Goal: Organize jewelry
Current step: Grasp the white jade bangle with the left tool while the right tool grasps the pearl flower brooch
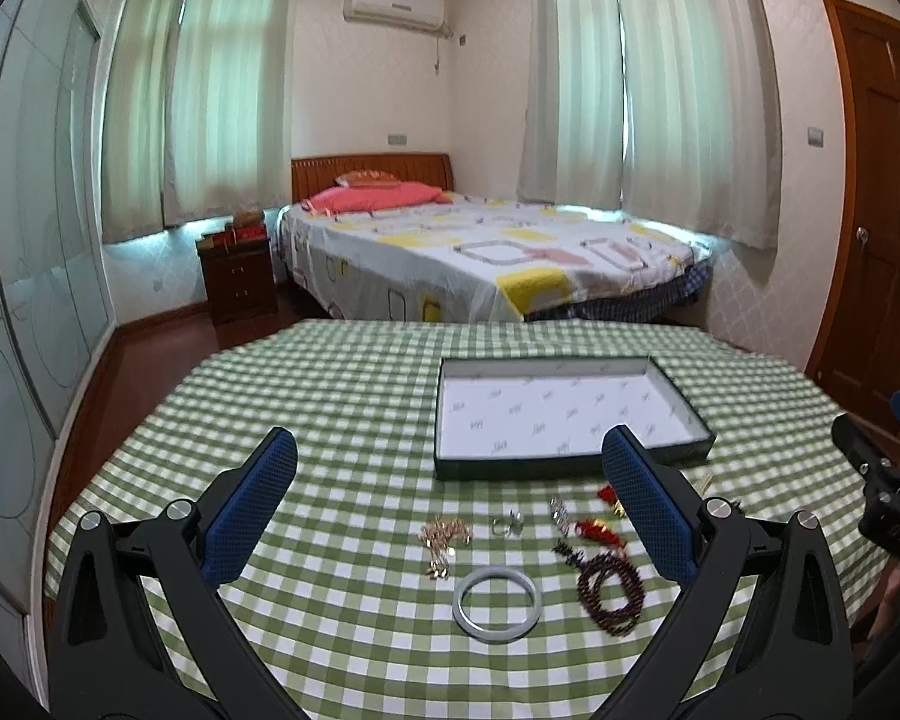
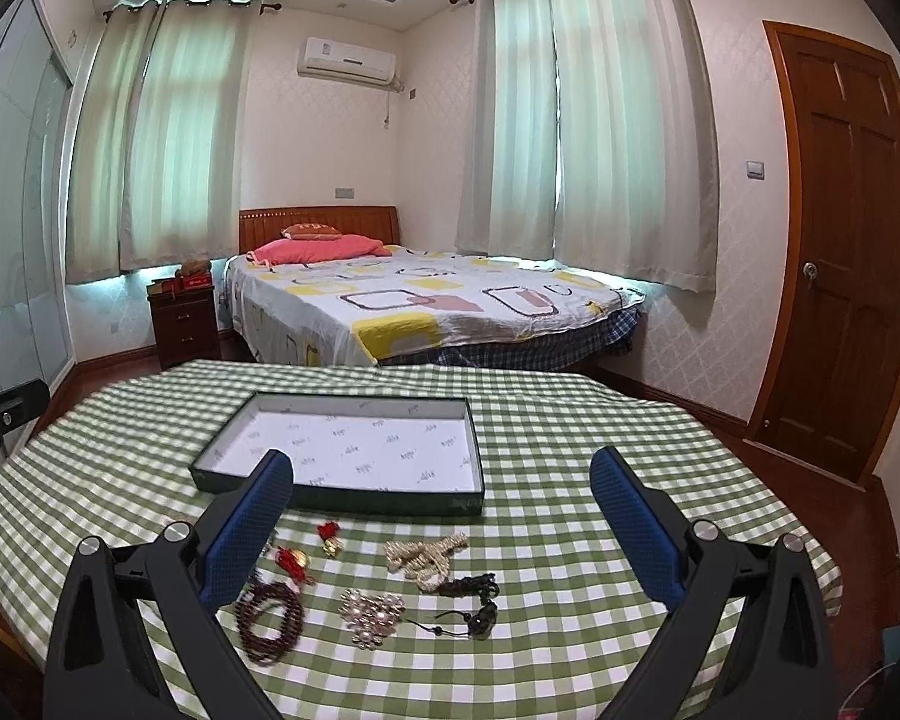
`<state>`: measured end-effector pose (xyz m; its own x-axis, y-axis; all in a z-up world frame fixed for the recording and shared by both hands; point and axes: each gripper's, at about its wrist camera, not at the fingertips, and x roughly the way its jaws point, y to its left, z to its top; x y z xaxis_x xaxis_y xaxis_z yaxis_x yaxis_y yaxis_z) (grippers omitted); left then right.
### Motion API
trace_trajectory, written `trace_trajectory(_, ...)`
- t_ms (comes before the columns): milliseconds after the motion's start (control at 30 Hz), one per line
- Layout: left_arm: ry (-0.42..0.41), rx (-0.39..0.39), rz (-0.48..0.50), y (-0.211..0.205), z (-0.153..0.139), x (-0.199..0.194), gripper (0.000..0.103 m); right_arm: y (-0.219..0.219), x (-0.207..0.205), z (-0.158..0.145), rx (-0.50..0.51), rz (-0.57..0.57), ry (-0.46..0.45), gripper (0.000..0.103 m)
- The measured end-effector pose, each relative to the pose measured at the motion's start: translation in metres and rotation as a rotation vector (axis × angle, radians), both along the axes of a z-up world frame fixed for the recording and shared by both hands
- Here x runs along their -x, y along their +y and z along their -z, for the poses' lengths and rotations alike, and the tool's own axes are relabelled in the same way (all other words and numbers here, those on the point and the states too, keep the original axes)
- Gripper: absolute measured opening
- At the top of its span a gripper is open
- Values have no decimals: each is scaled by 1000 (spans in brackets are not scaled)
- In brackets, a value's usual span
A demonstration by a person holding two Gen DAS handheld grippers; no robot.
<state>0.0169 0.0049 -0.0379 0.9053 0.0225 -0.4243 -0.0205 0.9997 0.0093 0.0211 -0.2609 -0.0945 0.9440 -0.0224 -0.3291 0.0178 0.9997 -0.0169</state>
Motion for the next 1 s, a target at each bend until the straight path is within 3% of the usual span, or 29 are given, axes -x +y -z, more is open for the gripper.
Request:
trace_trajectory(267,157,-15,17,-1,68,-35,99,-6,-19,59,30,-4,90,97)
trace_trajectory(500,315,8,42,-7,119,-64,99,-11,-36,87,12,-5,173,97)
trace_trajectory(833,419,12,50,-14,162,-88,99,-9,-54,113,-5,-26,251,97)
trace_trajectory(1000,432,35,62,-14,170,-90,99,-5,-58,117,-15,-46,271,97)
